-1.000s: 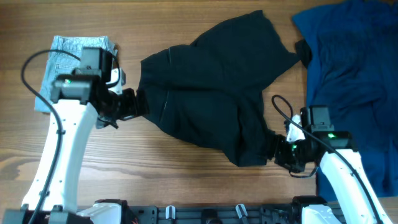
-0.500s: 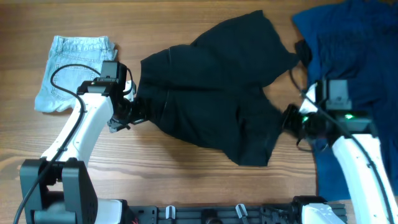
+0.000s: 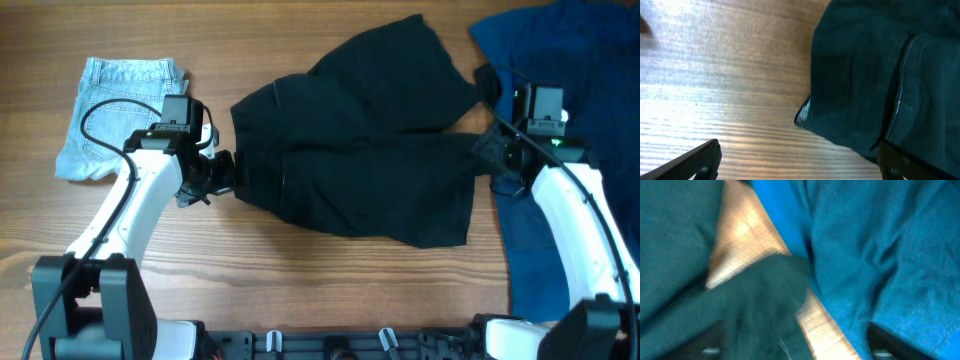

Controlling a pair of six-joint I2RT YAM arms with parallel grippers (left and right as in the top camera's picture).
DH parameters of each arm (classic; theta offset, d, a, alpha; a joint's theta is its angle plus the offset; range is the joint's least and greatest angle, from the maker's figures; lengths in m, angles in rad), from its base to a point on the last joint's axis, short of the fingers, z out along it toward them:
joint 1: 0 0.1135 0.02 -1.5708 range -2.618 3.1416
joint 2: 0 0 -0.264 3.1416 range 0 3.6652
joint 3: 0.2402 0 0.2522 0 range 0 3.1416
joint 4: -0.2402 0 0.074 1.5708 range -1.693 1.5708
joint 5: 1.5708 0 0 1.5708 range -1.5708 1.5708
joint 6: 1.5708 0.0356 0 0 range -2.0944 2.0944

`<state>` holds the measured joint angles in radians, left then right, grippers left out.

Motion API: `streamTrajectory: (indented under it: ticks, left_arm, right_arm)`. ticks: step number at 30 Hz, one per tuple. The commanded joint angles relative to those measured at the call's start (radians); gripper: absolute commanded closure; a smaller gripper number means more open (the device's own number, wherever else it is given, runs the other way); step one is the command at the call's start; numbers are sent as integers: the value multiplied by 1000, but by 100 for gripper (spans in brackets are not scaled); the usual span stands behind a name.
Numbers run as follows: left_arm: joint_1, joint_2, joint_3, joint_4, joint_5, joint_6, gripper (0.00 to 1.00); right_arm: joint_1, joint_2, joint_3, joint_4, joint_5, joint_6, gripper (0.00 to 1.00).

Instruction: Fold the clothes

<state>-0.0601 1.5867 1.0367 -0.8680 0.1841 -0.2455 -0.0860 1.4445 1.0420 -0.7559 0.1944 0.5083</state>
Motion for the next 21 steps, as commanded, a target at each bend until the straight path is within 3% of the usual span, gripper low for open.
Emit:
streamTrajectory:
  ticks: [1, 3, 5, 11, 12, 13, 14, 15, 17, 18, 21]
  left_arm:
    - [-4, 12, -3, 37, 65, 85, 4]
    - [-4, 13, -4, 66, 187, 217, 21]
    - [-12, 13, -8, 86, 204, 297, 33]
    - [-55, 16, -113, 165, 209, 351, 38]
    - [-61, 16, -130, 180, 223, 350, 45]
    - [-65, 16, -140, 188, 262, 350, 61]
    - [-64, 16, -139, 188, 300, 350, 94]
    - [-59, 12, -138, 188, 320, 350, 96]
    - [-37, 0, -134, 188, 328, 345, 96]
    - [-5, -13, -126, 188, 328, 342, 96]
    - [89, -51, -101, 189, 328, 342, 96]
  right_arm:
    - [-80, -10, 12, -39, -251, -89, 1]
    - [-132, -58, 12, -54, -419, -177, 2]
    - [-153, -95, 12, -84, -502, -204, 2]
    - [-155, -122, -20, -335, -529, -215, 1]
    - [-155, -122, -40, -342, -528, -203, 0]
    - [-155, -122, -74, -341, -529, -166, 1]
    - [-155, -122, -107, -327, -528, -138, 1]
    - [-155, -121, -135, -308, -529, -126, 3]
    - [-155, -119, -177, -282, -529, -105, 15]
    - [-155, -114, -205, -271, -536, -106, 33]
    - [-152, -114, -259, -237, -616, -172, 58]
